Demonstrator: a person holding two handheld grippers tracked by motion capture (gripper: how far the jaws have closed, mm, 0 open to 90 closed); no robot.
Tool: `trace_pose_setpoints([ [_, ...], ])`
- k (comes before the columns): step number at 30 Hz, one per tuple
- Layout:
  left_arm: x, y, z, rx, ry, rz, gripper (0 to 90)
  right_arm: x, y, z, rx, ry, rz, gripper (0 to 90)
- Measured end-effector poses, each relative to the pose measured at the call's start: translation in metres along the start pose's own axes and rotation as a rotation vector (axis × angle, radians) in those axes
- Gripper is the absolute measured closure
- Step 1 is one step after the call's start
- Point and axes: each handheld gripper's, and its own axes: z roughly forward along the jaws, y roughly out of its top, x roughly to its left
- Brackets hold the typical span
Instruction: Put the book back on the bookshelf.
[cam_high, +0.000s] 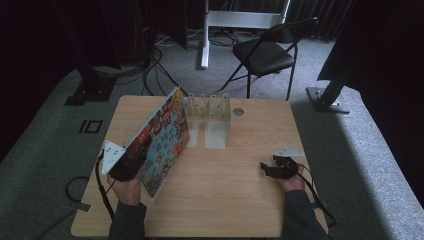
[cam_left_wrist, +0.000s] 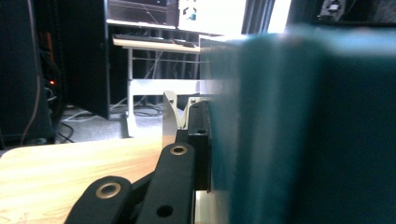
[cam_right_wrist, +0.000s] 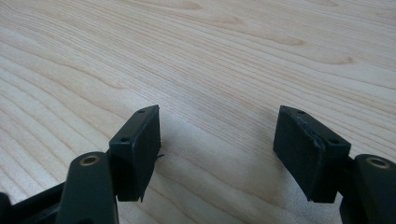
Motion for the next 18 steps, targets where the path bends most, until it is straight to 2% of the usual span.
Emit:
trace_pose_setpoints([
  [7,-0.022,-0.004,0.022,-0.014,0.089,0.072,81.0,0.0,0.0,0.0,0.0,0.0,-0.001,31.7],
  [16,-0.033,-0.006,0.037,-0.039,0.14,0.096,81.0,0.0,0.0,0.0,0.0,0.0,-0.001,31.6],
  [18,-0.035,-0.006,0.041,-0.04,0.158,0.112,81.0,0.0,0.0,0.0,0.0,0.0,-0.001,31.6],
])
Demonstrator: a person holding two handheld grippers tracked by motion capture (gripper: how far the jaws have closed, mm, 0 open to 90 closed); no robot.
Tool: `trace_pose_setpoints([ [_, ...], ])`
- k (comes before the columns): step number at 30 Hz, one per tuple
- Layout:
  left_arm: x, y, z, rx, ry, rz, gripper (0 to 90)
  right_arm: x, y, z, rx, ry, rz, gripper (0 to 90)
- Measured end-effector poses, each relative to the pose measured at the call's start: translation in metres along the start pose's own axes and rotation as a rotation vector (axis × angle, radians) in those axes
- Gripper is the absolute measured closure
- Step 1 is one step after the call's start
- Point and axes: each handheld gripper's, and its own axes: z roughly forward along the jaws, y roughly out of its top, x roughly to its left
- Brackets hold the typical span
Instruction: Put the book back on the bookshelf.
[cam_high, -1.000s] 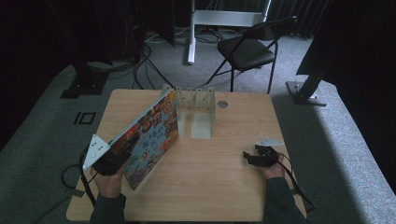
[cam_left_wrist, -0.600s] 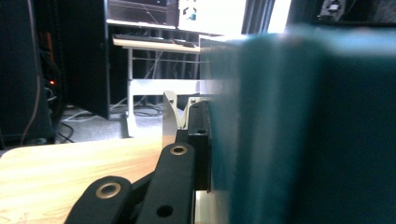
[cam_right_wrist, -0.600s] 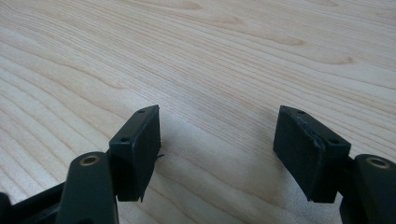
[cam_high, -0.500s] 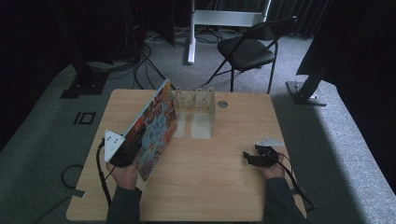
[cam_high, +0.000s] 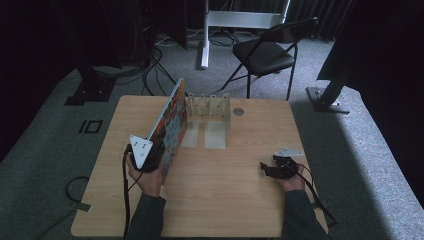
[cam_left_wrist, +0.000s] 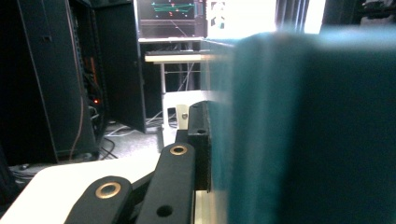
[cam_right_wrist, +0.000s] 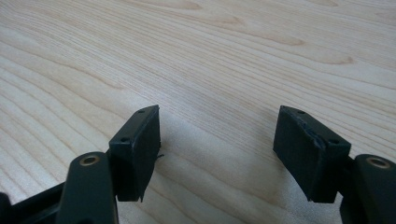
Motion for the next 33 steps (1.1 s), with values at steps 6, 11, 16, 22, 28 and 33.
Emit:
trace_pose_setpoints([
  [6,-0.004,-0.002,0.007,0.007,0.042,0.018,80.9,0.0,0.0,0.0,0.0,0.0,0.0,31.6],
  [11,-0.003,-0.004,0.011,0.014,0.05,0.001,81.0,0.0,0.0,0.0,0.001,0.001,0.0,31.4],
  [16,-0.004,-0.004,0.014,0.01,0.055,0.0,81.0,0.0,0.0,0.0,0.0,0.001,0.001,31.4],
  [22,-0.005,-0.005,0.016,0.009,0.071,0.006,80.9,0.0,0.0,0.0,0.0,0.001,0.002,31.4],
  [28,-0.007,-0.007,0.019,0.005,0.088,-0.008,80.9,0.0,0.0,0.0,0.0,0.001,0.001,31.3],
  [33,-0.009,-0.009,0.022,0.004,0.108,0.0,81.0,0.0,0.0,0.0,0.0,0.002,0.002,31.3],
])
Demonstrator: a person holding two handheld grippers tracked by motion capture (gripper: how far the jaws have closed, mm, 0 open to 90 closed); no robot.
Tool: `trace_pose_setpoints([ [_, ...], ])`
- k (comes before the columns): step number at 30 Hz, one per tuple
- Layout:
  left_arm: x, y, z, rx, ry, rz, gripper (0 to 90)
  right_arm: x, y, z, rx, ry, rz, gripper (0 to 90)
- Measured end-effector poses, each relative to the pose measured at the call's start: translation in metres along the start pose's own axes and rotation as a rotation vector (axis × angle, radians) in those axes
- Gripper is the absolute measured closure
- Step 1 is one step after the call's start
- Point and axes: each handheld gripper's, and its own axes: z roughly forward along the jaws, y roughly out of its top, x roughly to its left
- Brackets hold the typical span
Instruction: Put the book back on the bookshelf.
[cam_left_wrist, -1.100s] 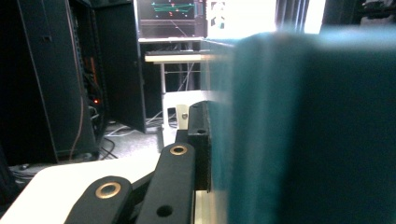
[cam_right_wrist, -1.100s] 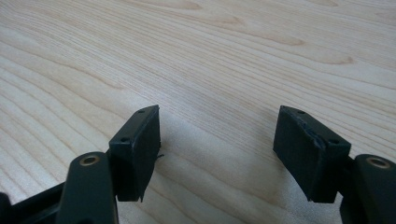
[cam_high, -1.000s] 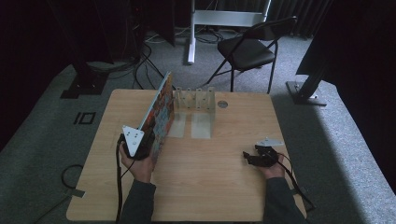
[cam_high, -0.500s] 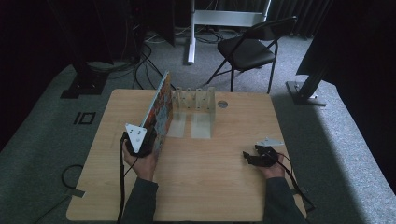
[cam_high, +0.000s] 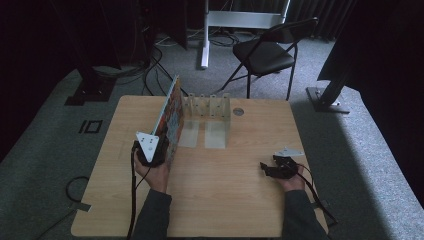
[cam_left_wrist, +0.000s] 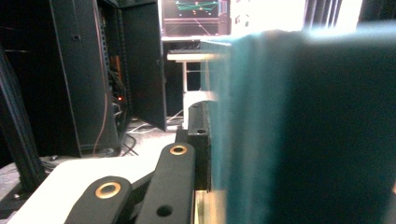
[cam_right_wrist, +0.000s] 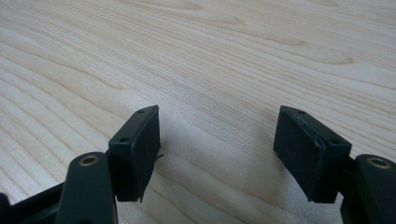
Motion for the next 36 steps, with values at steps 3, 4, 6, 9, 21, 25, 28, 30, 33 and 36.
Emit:
trace_pose_setpoints([
  [3,-0.001,0.0,0.001,-0.001,0.004,-0.005,81.0,0.0,0.0,0.0,0.0,0.0,0.0,31.3],
  [4,-0.001,-0.001,0.002,-0.002,0.007,-0.008,80.9,0.0,0.0,0.0,0.0,0.0,0.001,31.3],
  [6,-0.001,-0.001,0.002,-0.004,0.015,-0.007,80.9,0.0,0.0,0.0,0.0,0.0,0.0,31.3],
  [9,-0.003,-0.002,0.004,-0.009,0.023,-0.007,80.9,0.0,0.0,0.0,0.0,0.0,0.002,31.3],
  [21,-0.009,-0.006,0.008,-0.027,0.042,-0.002,80.9,0.0,0.0,0.0,0.0,0.001,0.003,31.3],
  [25,-0.009,-0.006,0.009,-0.025,0.041,-0.003,80.9,0.0,0.0,0.0,0.001,0.001,0.002,31.3],
  [28,-0.009,-0.006,0.01,-0.024,0.043,-0.003,80.9,0.0,0.0,0.0,0.001,0.001,0.001,31.3],
  [30,-0.009,-0.006,0.01,-0.024,0.043,-0.002,80.9,0.0,0.0,0.0,0.0,0.001,0.002,31.3],
  [33,-0.009,-0.006,0.011,-0.024,0.042,-0.005,80.9,0.0,0.0,0.0,0.001,0.001,0.001,31.3],
  [36,-0.009,-0.005,0.012,-0.023,0.043,-0.008,80.9,0.0,0.0,0.0,0.0,0.001,0.002,31.3],
])
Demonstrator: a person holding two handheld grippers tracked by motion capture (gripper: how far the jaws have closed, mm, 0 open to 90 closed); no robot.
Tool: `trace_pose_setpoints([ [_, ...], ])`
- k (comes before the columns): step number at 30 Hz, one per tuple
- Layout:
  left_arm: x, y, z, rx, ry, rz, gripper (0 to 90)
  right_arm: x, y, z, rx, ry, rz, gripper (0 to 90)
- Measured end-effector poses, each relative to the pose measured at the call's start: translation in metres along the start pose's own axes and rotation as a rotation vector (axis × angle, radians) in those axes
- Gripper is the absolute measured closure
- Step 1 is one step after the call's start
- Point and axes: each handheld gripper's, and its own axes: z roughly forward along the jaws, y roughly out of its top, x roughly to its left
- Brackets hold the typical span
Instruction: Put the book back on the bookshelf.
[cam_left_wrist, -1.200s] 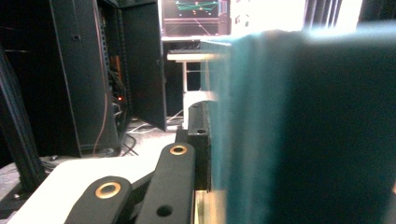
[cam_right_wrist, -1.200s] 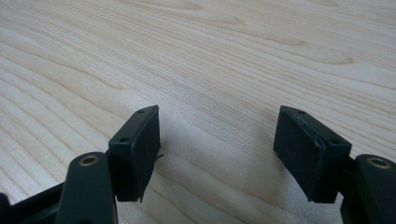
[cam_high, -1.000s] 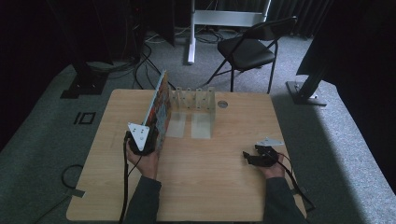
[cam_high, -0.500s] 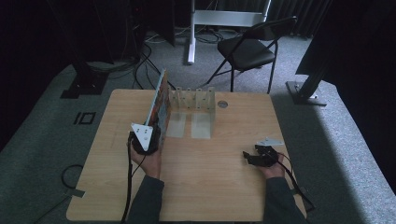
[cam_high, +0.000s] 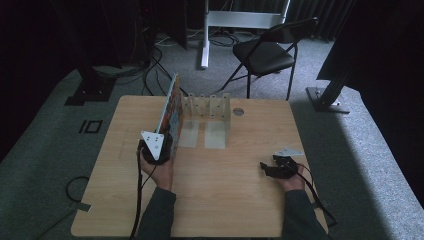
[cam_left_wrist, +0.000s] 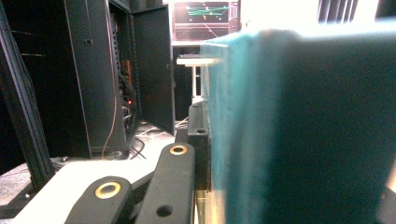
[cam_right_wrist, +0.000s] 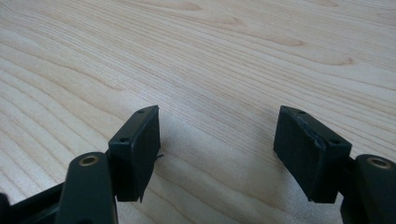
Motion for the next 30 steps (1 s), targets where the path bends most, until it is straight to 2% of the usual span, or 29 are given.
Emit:
trace_pose_setpoints([
  [30,0.0005,0.001,0.0048,0.004,0.01,0.003,80.8,0.0002,0.0,0.0,0.001,-0.001,-0.002,31.3],
])
